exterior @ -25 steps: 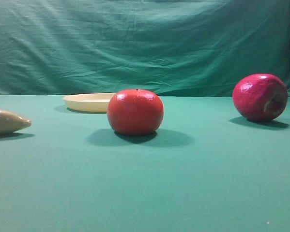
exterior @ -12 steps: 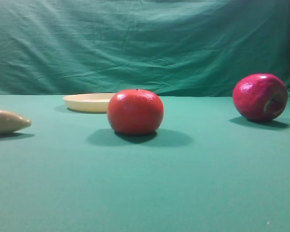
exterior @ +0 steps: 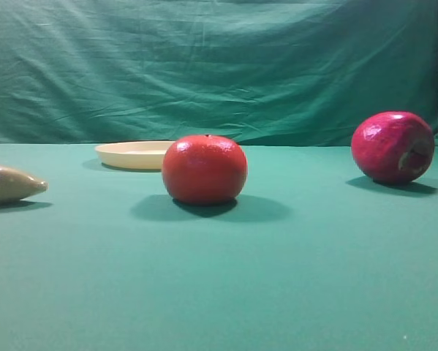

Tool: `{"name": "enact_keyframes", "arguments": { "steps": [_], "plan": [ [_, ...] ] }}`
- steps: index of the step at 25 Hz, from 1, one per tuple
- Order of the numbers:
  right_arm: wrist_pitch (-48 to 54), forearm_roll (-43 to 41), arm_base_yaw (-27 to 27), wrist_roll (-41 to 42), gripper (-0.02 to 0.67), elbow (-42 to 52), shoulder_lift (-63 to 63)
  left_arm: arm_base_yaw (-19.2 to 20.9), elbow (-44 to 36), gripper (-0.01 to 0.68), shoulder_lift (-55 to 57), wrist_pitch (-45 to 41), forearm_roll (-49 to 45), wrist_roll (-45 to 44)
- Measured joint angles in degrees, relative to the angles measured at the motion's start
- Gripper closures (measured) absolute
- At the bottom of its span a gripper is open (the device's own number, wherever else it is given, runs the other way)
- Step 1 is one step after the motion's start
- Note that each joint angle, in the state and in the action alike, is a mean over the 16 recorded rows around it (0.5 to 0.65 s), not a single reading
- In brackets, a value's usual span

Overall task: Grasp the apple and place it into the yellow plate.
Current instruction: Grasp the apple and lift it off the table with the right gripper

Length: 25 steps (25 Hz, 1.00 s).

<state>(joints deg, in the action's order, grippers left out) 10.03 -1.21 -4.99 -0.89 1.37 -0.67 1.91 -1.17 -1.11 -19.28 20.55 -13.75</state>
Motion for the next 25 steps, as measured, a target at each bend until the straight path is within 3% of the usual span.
{"name": "enact_keyframes", "arguments": {
  "steps": [8,19,25],
  "plan": [
    [-4.6,4.2,-0.6,-2.5,0.599,-5.6,1.9,0.0,0.0,0.516,0.0,0.0,0.0,0.0],
    [11.8,5.7,-1.2,2.1,0.599,-23.7,20.1,0.0,0.0,0.516,0.0,0.0,0.0,0.0],
    [14.9,9.5,-1.2,5.7,0.599,-31.4,33.9,0.0,0.0,0.516,0.0,0.0,0.0,0.0]
  ]
}}
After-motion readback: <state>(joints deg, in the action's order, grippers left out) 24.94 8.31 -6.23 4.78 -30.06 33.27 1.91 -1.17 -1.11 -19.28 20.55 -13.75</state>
